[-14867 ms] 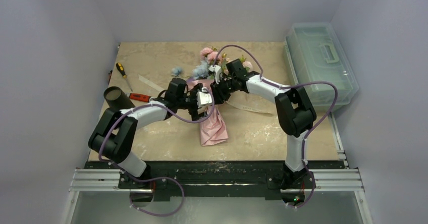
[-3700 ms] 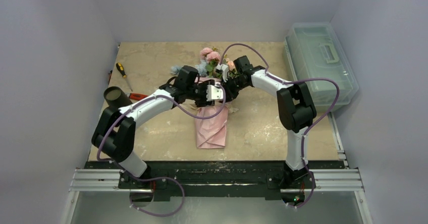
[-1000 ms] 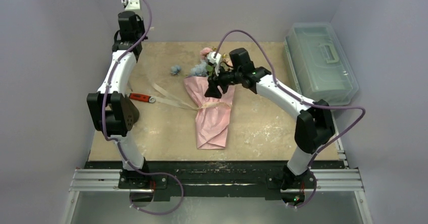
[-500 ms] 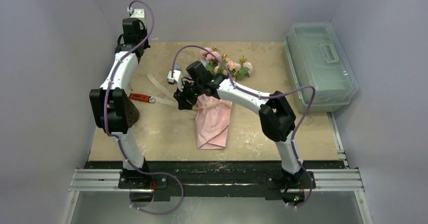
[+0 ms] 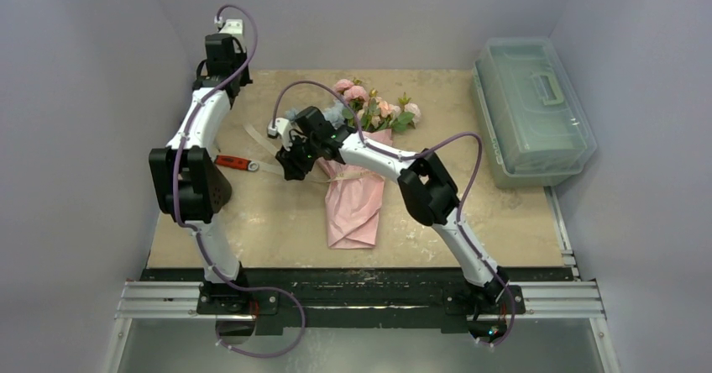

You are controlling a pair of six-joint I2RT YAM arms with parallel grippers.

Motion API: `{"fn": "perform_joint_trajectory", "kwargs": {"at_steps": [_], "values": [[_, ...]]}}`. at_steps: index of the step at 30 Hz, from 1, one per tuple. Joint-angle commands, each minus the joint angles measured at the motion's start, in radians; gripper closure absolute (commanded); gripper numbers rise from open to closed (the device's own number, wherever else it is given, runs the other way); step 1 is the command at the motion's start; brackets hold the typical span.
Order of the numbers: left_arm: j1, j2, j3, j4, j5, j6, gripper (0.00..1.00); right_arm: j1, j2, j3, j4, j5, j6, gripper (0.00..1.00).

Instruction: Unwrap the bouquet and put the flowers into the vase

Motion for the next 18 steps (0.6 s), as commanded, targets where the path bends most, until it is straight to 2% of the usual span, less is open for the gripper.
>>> {"fn": "perform_joint_trajectory", "kwargs": {"at_steps": [1,14,16,18], "values": [[0.013,-0.060,-0.007,0.037,0.016,-0.026,1.00,0.016,0.013,0.055,0.051,0.019,0.021,0.51],[0.017,-0.064,-0.021,0.035,0.059,-0.039,1.00,0.026,0.104,0.047,0.048,0.122,-0.045,0.51],[0.017,-0.068,-0.027,0.040,0.066,-0.041,1.00,0.026,0.115,0.051,0.031,0.134,-0.054,0.55],[0.017,-0.070,-0.034,0.043,0.070,-0.041,1.00,0.026,0.122,0.053,0.009,0.129,-0.061,0.63]]}}
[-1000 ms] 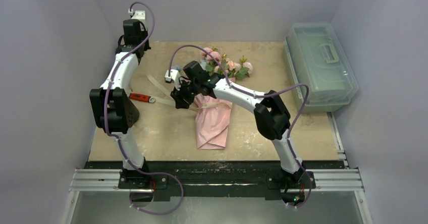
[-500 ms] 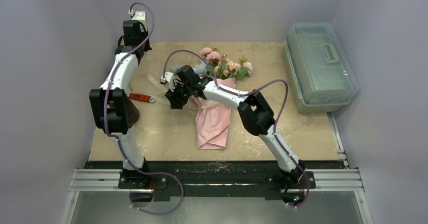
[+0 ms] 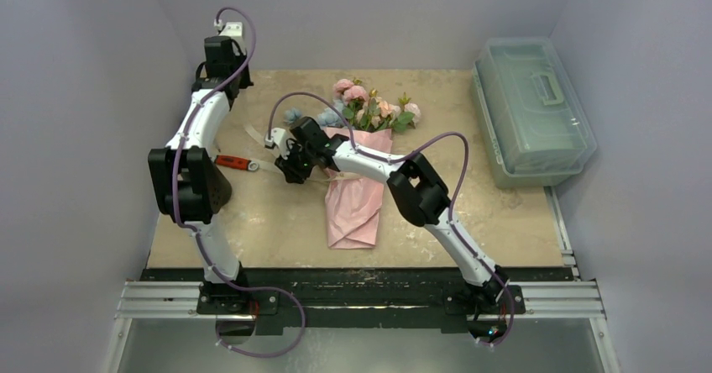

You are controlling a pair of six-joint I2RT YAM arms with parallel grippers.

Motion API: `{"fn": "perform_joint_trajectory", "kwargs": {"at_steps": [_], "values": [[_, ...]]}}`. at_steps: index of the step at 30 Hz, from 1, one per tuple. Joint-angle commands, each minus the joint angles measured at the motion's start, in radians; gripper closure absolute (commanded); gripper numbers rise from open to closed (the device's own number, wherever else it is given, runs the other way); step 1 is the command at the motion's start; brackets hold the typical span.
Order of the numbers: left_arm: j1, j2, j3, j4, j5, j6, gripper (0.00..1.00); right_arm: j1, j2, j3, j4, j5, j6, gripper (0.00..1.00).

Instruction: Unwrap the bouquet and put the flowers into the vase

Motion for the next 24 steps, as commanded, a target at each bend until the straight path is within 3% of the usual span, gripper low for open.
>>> {"fn": "perform_joint_trajectory", "kwargs": {"at_steps": [1,4,8,12,15,24], "values": [[0.009,-0.063,-0.014,0.043,0.028,-0.017,1.00,0.005,0.027,0.033,-0.049,0.030,-0.034,0.68],[0.009,-0.063,-0.017,0.046,0.026,-0.010,1.00,0.005,0.014,0.016,-0.106,-0.009,-0.053,0.89],[0.010,-0.064,-0.018,0.046,0.021,0.000,1.00,0.005,-0.090,-0.110,-0.170,-0.085,-0.100,1.00],[0.012,-0.062,-0.026,0.051,0.031,-0.002,1.00,0.006,-0.223,-0.289,-0.269,-0.134,-0.229,1.00],[0.012,-0.060,-0.032,0.055,0.041,-0.007,1.00,0.004,-0.297,-0.341,-0.254,-0.179,-0.236,1.00],[0.012,-0.048,-0.018,0.052,0.061,-0.024,1.00,0.007,-0.311,-0.229,-0.148,-0.149,-0.107,0.72]]}}
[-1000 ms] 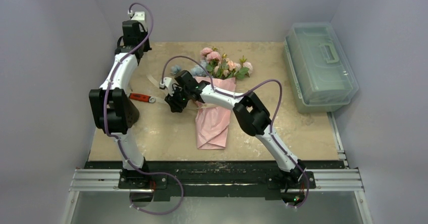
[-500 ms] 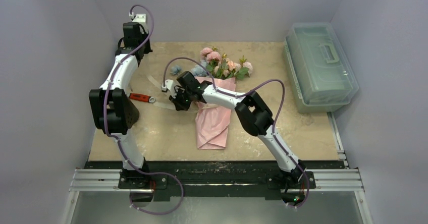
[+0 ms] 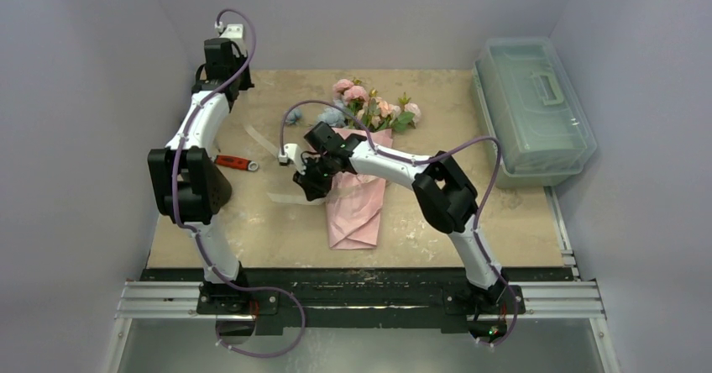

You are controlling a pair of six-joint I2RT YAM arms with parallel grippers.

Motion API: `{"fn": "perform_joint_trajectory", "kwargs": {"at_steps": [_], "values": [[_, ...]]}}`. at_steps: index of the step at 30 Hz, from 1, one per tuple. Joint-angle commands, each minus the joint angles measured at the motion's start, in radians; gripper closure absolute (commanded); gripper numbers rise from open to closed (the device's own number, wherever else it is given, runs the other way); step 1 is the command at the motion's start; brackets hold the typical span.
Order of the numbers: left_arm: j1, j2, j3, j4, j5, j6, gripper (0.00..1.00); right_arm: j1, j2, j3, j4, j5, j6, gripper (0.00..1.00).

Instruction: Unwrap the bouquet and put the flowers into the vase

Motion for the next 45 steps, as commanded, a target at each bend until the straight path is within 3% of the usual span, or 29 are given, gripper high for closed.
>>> {"fn": "perform_joint_trajectory", "kwargs": {"at_steps": [1,10,21,26,33,39,45], "values": [[0.008,-0.038,0.014,0.028,0.020,-0.023,1.00,0.007,-0.021,0.093,0.072,0.003,0.060,0.70],[0.008,-0.028,0.019,0.013,0.025,-0.023,1.00,0.044,0.085,0.187,0.051,0.135,0.078,0.54],[0.008,-0.032,0.016,0.006,0.025,-0.009,1.00,0.098,0.140,0.180,0.055,0.213,0.049,0.44],[0.008,-0.034,0.013,0.003,0.026,-0.005,1.00,0.117,0.162,0.155,0.055,0.281,0.012,0.58],[0.008,-0.033,0.010,0.004,0.026,0.001,1.00,0.125,0.161,0.149,-0.029,0.268,-0.008,1.00],[0.008,-0.036,-0.005,0.015,0.026,0.008,1.00,0.103,0.024,0.181,-0.028,0.256,-0.004,1.00],[0.008,-0.036,0.000,0.022,0.055,0.014,1.00,0.004,-0.204,0.198,-0.101,0.193,0.047,1.00]]}}
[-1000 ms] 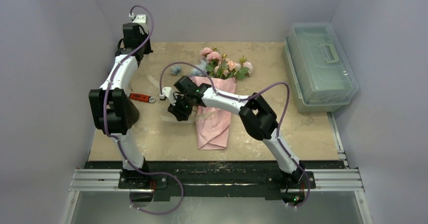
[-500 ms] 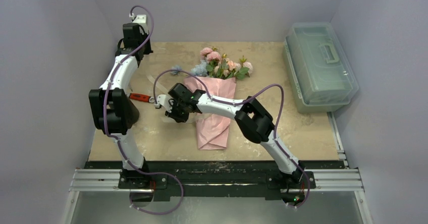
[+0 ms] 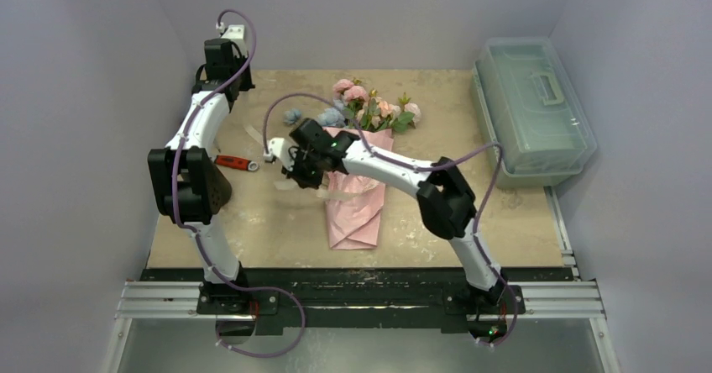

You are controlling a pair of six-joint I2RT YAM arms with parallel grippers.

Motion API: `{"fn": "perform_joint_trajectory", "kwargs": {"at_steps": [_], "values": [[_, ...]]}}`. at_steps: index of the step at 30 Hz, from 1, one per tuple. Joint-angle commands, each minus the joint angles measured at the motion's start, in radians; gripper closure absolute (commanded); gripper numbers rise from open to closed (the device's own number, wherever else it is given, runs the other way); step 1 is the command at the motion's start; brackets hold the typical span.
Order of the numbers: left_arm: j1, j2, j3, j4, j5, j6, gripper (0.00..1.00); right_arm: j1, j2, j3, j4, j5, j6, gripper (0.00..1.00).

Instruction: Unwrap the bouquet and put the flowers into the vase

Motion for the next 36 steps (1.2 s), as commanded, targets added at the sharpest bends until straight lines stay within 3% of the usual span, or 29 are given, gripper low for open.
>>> {"fn": "perform_joint_trajectory", "kwargs": {"at_steps": [1,10,14,19,21,23,25,29,36], "values": [[0.007,-0.035,0.007,0.028,0.038,0.012,1.00,-0.105,-0.270,0.042,-0.082,-0.048,0.035,1.00],[0.007,-0.073,0.054,0.059,0.107,0.009,1.00,-0.434,-0.567,-0.160,-0.344,0.019,-0.008,1.00],[0.007,-0.090,0.062,0.083,0.131,-0.018,1.00,-0.531,-0.715,-0.380,-0.332,0.123,-0.076,1.00],[0.007,-0.107,0.066,0.101,0.146,-0.037,1.00,-0.623,-0.801,-0.522,-0.296,0.302,-0.126,1.00],[0.007,-0.113,0.070,0.102,0.174,-0.039,1.00,-0.632,-0.801,-0.516,-0.311,0.315,-0.142,0.80],[0.007,-0.123,0.077,0.104,0.197,-0.039,1.00,-0.633,-0.788,-0.470,-0.334,0.277,-0.130,0.47],[0.007,-0.133,0.092,0.103,0.215,-0.041,1.00,-0.632,-0.764,-0.410,-0.349,0.223,-0.110,0.33],[0.007,-0.154,0.148,0.093,0.256,-0.040,1.00,-0.633,-0.706,-0.287,-0.373,0.137,-0.094,0.25],[0.007,-0.178,0.274,0.094,0.371,-0.090,1.00,-0.616,-0.623,-0.145,-0.204,-0.086,0.031,0.22]]}}
